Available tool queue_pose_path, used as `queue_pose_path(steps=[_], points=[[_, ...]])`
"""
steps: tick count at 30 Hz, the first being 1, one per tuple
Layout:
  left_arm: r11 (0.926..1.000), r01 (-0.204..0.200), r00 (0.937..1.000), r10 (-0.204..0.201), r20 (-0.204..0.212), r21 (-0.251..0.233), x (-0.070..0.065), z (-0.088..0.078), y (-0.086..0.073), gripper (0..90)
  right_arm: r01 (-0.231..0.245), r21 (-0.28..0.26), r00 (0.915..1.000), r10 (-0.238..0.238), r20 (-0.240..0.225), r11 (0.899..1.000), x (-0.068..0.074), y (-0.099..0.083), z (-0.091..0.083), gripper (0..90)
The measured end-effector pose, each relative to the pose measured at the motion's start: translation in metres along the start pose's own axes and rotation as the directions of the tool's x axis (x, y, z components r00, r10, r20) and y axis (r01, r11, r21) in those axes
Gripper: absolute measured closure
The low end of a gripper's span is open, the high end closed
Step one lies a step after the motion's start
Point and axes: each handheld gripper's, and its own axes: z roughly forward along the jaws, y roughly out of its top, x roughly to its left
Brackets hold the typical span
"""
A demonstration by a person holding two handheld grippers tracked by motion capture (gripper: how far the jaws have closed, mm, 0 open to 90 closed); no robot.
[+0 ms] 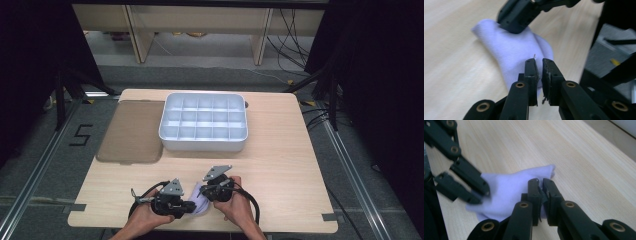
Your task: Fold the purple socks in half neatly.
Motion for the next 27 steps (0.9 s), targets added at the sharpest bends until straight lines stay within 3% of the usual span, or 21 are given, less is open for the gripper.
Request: queue_pose_path(steps=[3,7,9,10,12,13,14,16,19,20,21,23,27], points=[[1.0000,-0.003,1.0000,0.003,0.005,-0.003,0.004,-0.001,-0.001,82.3,-0.014,0.000,0.9999,0.014,0.007,1.000,0.001,-0.001,-0.001,85.1],[0.9999,0.013,0.9995,-0.013,-0.027,-0.008,0.008,-0.003,-0.002,82.3,0.005,0.000,1.0000,-0.005,0.006,1.000,0.002,-0.004,-0.002,84.9],[1.0000,-0.009,0.9993,0.009,-0.035,-0.002,0.011,-0.005,-0.001,82.3,-0.005,0.008,0.9999,0.005,-0.009,1.000,0.005,-0.006,-0.005,84.7],[1.0000,0.000,0.9992,0.000,-0.040,-0.001,0.012,-0.005,-0.002,82.2,-0.025,-0.001,0.9997,0.025,-0.003,1.000,0.006,-0.008,-0.004,84.5],[0.9996,0.026,0.9992,-0.026,-0.031,-0.010,0.012,-0.004,-0.002,82.3,-0.021,-0.005,0.9997,0.021,-0.013,1.000,0.006,-0.010,-0.006,83.7],[0.9998,0.019,0.9993,-0.020,-0.032,-0.010,0.012,-0.004,-0.002,82.4,-0.019,0.000,0.9996,0.019,-0.023,1.000,0.006,-0.010,-0.008,82.3],[1.0000,-0.002,0.9996,0.002,-0.029,-0.006,0.013,-0.004,-0.002,82.3,-0.039,-0.007,0.9989,0.039,-0.027,0.999,0.006,-0.011,-0.010,79.5],[1.0000,-0.002,0.9996,0.002,-0.028,-0.001,0.013,-0.004,-0.001,82.3,-0.050,-0.032,0.9987,0.050,-0.013,0.998,0.004,-0.012,-0.012,71.7],[1.0000,0.003,0.9996,-0.003,-0.027,-0.004,0.013,-0.004,-0.002,82.3,-0.104,-0.064,0.9945,0.104,-0.004,0.992,0.001,-0.010,-0.018,61.7],[1.0000,0.000,0.9997,0.000,-0.025,-0.003,0.014,-0.004,-0.002,82.3,-0.105,-0.056,0.9944,0.105,-0.011,0.993,0.000,-0.009,-0.019,58.9],[1.0000,0.005,0.9996,-0.005,-0.027,-0.004,0.013,-0.004,-0.002,82.3,-0.135,-0.030,0.9906,0.134,-0.026,0.990,0.000,-0.008,-0.019,55.9],[1.0000,-0.002,0.9997,0.001,-0.026,-0.002,0.013,-0.004,-0.002,82.3,-0.141,-0.038,0.9899,0.140,-0.025,0.989,-0.003,-0.007,-0.015,49.7],[1.0000,0.004,0.9997,-0.004,-0.023,-0.004,0.014,-0.004,-0.002,82.3,-0.106,0.005,0.9930,0.106,-0.050,0.994,-0.006,-0.004,-0.003,39.3]])
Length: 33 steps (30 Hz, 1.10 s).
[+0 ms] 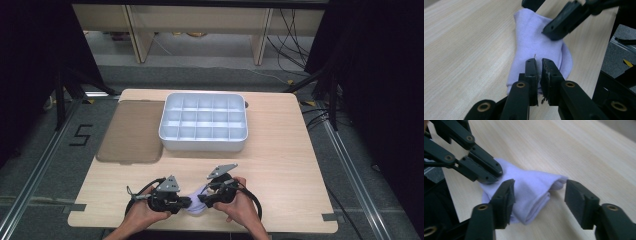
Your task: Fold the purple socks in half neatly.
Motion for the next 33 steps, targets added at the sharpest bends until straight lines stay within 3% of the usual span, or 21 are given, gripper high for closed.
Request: queue_pose_path(steps=[5,7,12,15,17,18,22,26,30,31,33], points=[[0.9999,0.009,0.9999,-0.009,0.006,-0.008,0.000,0.000,-0.001,81.9,-0.016,0.050,0.9996,0.017,-0.023,0.999,-0.004,0.002,0.009,37.0],[0.9999,0.007,1.0000,-0.007,0.006,-0.008,0.000,0.000,-0.001,81.8,0.001,0.051,0.9987,0.001,-0.050,0.999,-0.006,0.002,0.011,40.8],[1.0000,0.001,0.9998,-0.001,0.020,0.000,0.002,0.000,-0.001,81.5,-0.035,0.047,0.9939,0.040,-0.103,0.998,-0.010,-0.001,0.013,45.6],[0.9997,0.025,0.9995,-0.025,0.021,0.000,0.003,0.000,-0.002,81.5,-0.045,0.039,0.9882,0.050,-0.145,0.998,-0.013,-0.003,0.014,51.5],[0.9998,0.019,0.9993,-0.019,0.033,-0.002,0.005,-0.001,-0.002,81.5,-0.058,0.042,0.9853,0.064,-0.158,0.997,-0.013,-0.003,0.013,54.7],[0.9990,0.045,0.9984,-0.044,0.036,-0.007,0.005,-0.001,-0.003,81.5,-0.069,0.045,0.9824,0.076,-0.170,0.997,-0.013,-0.004,0.013,56.3],[0.9995,0.032,0.9984,-0.031,0.048,-0.007,0.005,-0.001,-0.003,80.3,-0.080,0.035,0.9770,0.086,-0.196,0.996,-0.014,-0.006,0.013,64.1],[0.9994,0.034,0.9969,-0.033,0.072,-0.012,0.004,-0.006,-0.005,69.8,-0.066,0.024,0.9779,0.069,-0.197,0.998,-0.012,-0.005,0.013,69.5],[0.9977,0.050,0.9983,-0.049,0.033,-0.046,0.008,-0.019,-0.009,60.4,-0.078,0.028,0.9788,0.082,-0.188,0.997,-0.010,-0.005,0.012,71.2],[0.9952,0.080,0.9965,-0.079,0.027,-0.056,0.008,-0.022,-0.010,57.5,-0.077,0.025,0.9798,0.080,-0.183,0.997,-0.009,-0.005,0.011,71.4],[0.9921,0.100,0.9950,-0.099,0.015,-0.076,0.013,-0.032,-0.015,54.3,-0.077,0.023,0.9813,0.080,-0.175,0.997,-0.007,-0.006,0.011,71.7]])
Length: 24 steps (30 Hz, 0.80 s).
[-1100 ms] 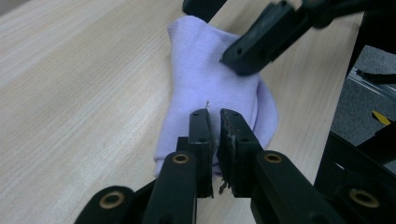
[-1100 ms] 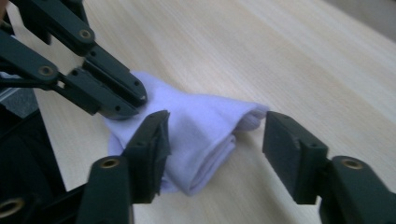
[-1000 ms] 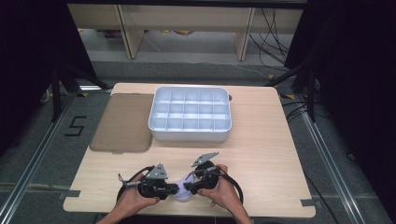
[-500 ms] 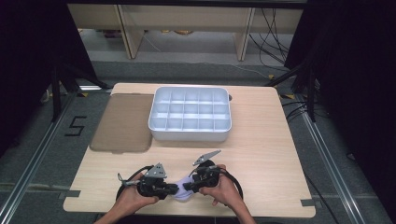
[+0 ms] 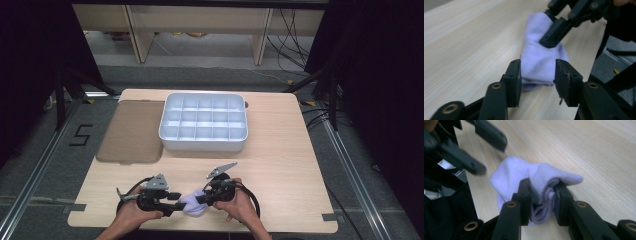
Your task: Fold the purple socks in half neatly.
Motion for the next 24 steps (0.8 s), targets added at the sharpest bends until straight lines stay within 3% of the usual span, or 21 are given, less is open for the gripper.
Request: queue_pose_path(steps=[2,3,7,8,10,11,13,15,16,17,19,20,22,24], points=[[0.9994,0.024,0.9995,-0.024,-0.018,-0.024,0.005,-0.010,-0.006,50.4,0.013,-0.006,0.9999,-0.013,0.008,1.000,0.001,0.000,0.000,72.0],[0.9991,0.038,0.9991,-0.039,-0.018,-0.021,0.007,-0.014,-0.009,48.7,-0.013,0.005,0.9999,0.013,0.002,1.000,0.004,0.000,0.000,72.0],[0.9973,0.072,0.9960,-0.073,-0.052,-0.011,0.011,-0.023,-0.023,42.7,0.009,0.002,0.9997,-0.010,0.024,1.000,0.006,0.000,-0.001,72.1],[0.9983,0.058,0.9969,-0.058,-0.052,-0.001,0.013,-0.024,-0.024,41.5,0.032,0.002,0.9992,-0.032,0.024,0.999,0.006,0.000,-0.001,72.1],[0.9984,0.055,0.9949,-0.054,-0.085,0.009,0.014,-0.026,-0.028,39.9,0.036,0.005,0.9988,-0.036,0.034,0.999,0.007,0.001,-0.002,72.1],[0.9991,0.034,0.9937,-0.031,-0.107,0.024,0.017,-0.027,-0.028,38.8,0.038,0.003,0.9985,-0.038,0.039,0.999,0.007,0.001,-0.001,72.2],[0.9987,0.047,0.9900,-0.044,-0.134,0.019,0.018,-0.027,-0.029,36.6,0.042,0.008,0.9982,-0.043,0.041,0.999,0.008,0.001,-0.002,72.3],[0.9990,0.036,0.9902,-0.032,-0.136,0.025,0.020,-0.028,-0.031,35.5,0.054,0.008,0.9974,-0.054,0.048,0.999,0.008,0.002,-0.002,72.4],[0.9981,0.058,0.9890,-0.054,-0.137,0.021,0.020,-0.028,-0.032,34.9,0.071,0.006,0.9959,-0.071,0.056,0.997,0.008,0.003,-0.002,72.5],[0.9985,0.046,0.9889,-0.042,-0.143,0.028,0.022,-0.028,-0.032,34.2,0.075,0.010,0.9962,-0.075,0.045,0.997,0.008,0.004,-0.002,72.5],[0.9976,0.067,0.9867,-0.064,-0.149,0.018,0.023,-0.027,-0.032,33.8,0.071,0.011,0.9959,-0.071,0.056,0.997,0.008,0.005,-0.002,72.6],[0.9983,0.041,0.9866,-0.034,-0.159,0.041,0.025,-0.028,-0.032,33.8,0.072,0.012,0.9953,-0.073,0.063,0.997,0.007,0.005,-0.001,72.6],[0.9980,0.048,0.9867,-0.041,-0.157,0.042,0.025,-0.029,-0.032,33.8,0.078,0.012,0.9956,-0.078,0.051,0.997,0.008,0.005,-0.001,72.6],[0.9983,0.057,0.9857,-0.054,-0.160,0.014,0.024,-0.028,-0.030,33.7,0.073,0.013,0.9957,-0.074,0.056,0.997,0.009,0.005,-0.001,72.6]])
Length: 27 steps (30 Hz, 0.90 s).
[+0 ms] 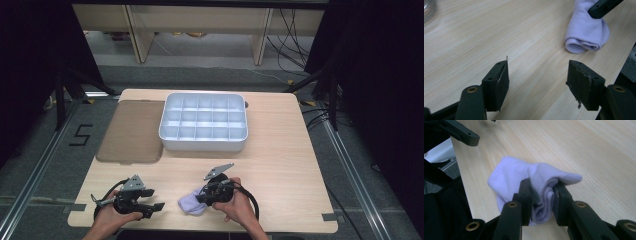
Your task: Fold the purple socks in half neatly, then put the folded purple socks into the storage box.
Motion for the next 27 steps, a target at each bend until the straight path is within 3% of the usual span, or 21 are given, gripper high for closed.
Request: queue_pose_path(steps=[2,3,4,5,6,9,13,15,21,23,25,26,27], points=[[0.9999,-0.017,0.9999,0.017,-0.001,0.003,0.001,0.000,0.001,33.7,0.001,-0.001,1.0000,-0.001,0.008,1.000,0.000,0.000,-0.001,72.7],[0.9999,0.009,1.0000,-0.009,0.004,-0.006,-0.002,0.001,0.000,33.7,0.002,-0.001,0.9999,-0.002,0.015,1.000,0.001,0.000,-0.002,72.7],[1.0000,-0.001,1.0000,0.001,-0.007,0.004,-0.001,0.000,0.000,33.6,0.011,-0.003,0.9998,-0.011,0.014,1.000,0.001,0.000,-0.001,72.8],[1.0000,0.000,0.9999,0.000,0.011,0.008,0.000,-0.001,0.000,33.7,0.009,-0.004,0.9998,-0.009,0.019,1.000,0.002,0.000,-0.003,72.8],[0.9998,0.012,0.9999,-0.012,0.012,-0.014,-0.001,-0.001,0.001,33.6,0.011,-0.006,0.9998,-0.010,0.018,1.000,0.003,0.000,-0.004,72.8],[0.9994,0.031,0.9995,-0.031,0.011,-0.013,0.000,0.000,0.002,33.7,0.009,-0.008,0.9999,-0.009,0.011,1.000,0.002,-0.002,-0.003,72.9],[1.0000,-0.003,1.0000,0.003,0.008,0.001,0.000,0.000,0.003,33.9,-0.002,-0.011,0.9998,0.002,0.020,1.000,0.001,-0.004,-0.008,73.1],[0.9999,0.016,0.9998,-0.016,0.014,-0.005,-0.002,0.000,0.003,34.1,-0.014,-0.016,0.9997,0.014,0.021,1.000,0.001,-0.004,-0.012,73.3],[1.0000,-0.001,0.9998,0.001,0.021,-0.004,-0.004,0.000,0.004,34.3,0.001,-0.031,0.9982,0.001,0.060,1.000,0.004,-0.001,-0.026,73.7],[1.0000,-0.002,0.9999,0.002,0.014,-0.009,-0.002,0.000,0.004,34.3,0.036,-0.034,0.9975,-0.034,0.063,0.999,0.006,0.001,-0.031,73.8],[0.9997,0.019,0.9997,-0.019,0.015,-0.014,-0.002,0.000,0.003,34.3,0.048,-0.040,0.9954,-0.045,0.084,0.998,0.008,0.003,-0.037,73.9],[1.0000,0.001,0.9999,-0.001,0.015,0.003,-0.001,-0.002,0.003,34.3,0.043,-0.037,0.9945,-0.039,0.097,0.998,0.011,0.005,-0.042,73.9],[0.9999,0.009,0.9999,-0.009,0.012,-0.012,-0.002,-0.001,0.003,34.3,0.049,-0.040,0.9943,-0.045,0.097,0.998,0.013,0.006,-0.044,73.9]])
